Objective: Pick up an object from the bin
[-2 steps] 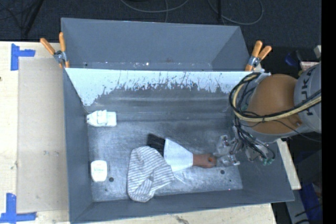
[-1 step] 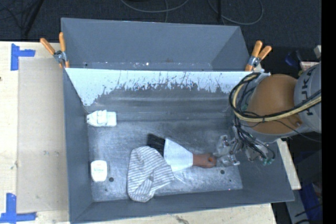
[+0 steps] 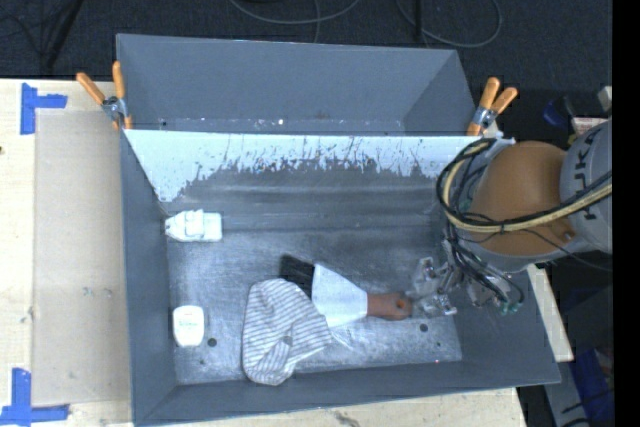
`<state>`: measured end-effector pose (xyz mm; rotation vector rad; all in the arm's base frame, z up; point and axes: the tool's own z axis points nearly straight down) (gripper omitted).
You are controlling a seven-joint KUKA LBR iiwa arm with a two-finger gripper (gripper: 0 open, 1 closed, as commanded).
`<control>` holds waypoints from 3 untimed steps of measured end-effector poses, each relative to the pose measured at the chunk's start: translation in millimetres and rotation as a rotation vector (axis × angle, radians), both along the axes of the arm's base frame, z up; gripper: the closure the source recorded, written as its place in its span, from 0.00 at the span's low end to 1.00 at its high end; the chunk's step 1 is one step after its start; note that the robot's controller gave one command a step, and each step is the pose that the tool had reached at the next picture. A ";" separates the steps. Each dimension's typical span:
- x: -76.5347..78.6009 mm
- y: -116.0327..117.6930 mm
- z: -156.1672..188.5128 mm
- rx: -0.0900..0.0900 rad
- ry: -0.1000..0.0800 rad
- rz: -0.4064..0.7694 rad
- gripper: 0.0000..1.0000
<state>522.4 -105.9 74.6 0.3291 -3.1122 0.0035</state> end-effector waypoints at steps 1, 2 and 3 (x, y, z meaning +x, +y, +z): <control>0.1 0.1 0.0 0.000 0.000 0.002 1.00; 0.1 0.1 0.0 0.000 -0.001 0.003 1.00; 0.1 0.2 0.0 0.000 -0.001 0.004 1.00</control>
Offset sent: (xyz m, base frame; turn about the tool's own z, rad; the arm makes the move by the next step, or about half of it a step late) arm 0.0000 0.0000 0.0000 0.0000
